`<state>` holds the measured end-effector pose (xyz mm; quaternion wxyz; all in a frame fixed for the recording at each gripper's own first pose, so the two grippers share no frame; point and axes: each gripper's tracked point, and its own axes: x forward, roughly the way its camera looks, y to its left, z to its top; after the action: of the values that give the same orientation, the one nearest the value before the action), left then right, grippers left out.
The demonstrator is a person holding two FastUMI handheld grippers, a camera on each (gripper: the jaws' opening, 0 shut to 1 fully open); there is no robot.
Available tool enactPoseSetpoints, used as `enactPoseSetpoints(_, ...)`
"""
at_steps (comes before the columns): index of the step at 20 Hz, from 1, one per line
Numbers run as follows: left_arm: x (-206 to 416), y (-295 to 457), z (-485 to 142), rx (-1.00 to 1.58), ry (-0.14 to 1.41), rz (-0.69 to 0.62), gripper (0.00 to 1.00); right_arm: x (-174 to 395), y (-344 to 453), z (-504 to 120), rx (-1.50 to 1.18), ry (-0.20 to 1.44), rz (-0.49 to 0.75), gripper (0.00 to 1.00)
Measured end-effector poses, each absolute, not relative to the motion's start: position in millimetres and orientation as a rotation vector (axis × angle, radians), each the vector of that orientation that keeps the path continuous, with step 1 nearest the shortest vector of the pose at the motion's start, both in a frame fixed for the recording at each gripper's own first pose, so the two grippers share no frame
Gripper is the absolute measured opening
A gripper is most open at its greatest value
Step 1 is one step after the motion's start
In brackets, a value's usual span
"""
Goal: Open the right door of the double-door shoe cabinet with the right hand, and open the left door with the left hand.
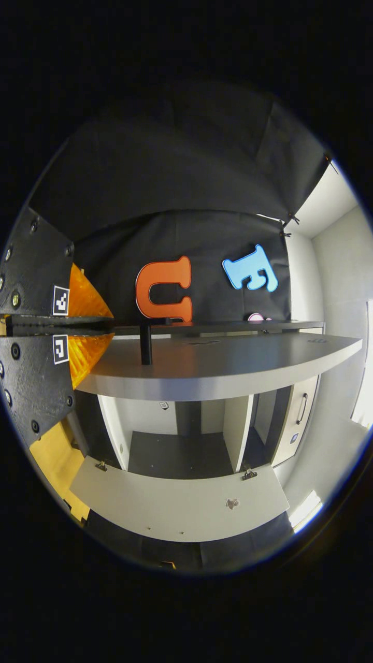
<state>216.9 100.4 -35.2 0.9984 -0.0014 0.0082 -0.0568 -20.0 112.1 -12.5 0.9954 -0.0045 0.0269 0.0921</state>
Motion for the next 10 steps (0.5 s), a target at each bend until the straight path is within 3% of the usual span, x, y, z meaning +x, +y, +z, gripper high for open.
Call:
enactPoseSetpoints(4, 191, 103, -41, 0.008, 0.045, -0.112, 0.02, -22, 109, -10, -0.009, 0.046, 0.180, 0.99)
enactPoseSetpoints(8, 161, 129, -40, 0.016, 0.046, 0.009, 1.00, -23, 105, -7, 0.000, 0.041, 0.170, 0.99)
enactPoseSetpoints(10, 144, 131, -42, -0.024, 0.047, 0.046, 0.96, -24, 103, -6, 0.003, 0.039, 0.172, 0.99)
